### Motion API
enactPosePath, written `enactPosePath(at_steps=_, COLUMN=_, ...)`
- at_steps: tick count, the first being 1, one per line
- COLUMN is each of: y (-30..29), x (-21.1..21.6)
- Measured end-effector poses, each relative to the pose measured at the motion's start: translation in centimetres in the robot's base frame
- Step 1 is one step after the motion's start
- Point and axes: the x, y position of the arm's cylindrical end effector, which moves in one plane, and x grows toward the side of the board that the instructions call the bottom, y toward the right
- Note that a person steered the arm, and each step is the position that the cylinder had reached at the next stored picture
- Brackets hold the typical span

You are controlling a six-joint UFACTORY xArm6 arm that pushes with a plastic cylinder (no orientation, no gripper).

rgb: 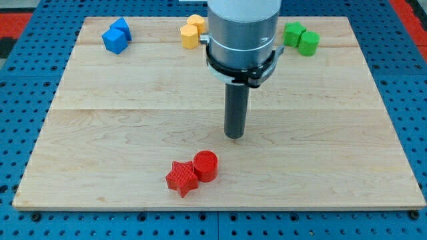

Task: Push green star diagonally below blue cube

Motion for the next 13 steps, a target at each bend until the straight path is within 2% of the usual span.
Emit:
enactPosePath(at_steps=4, y=0.2, x=0.8)
enactPosePath(at_steps=8, y=2.0, x=-0.2)
enactPosePath(at_steps=10, y=2.2, x=-3.4)
enactPosePath(at_steps=12, y=2.8, x=-4.3)
enactPosePath(at_steps=13, y=4.9, x=-5.3)
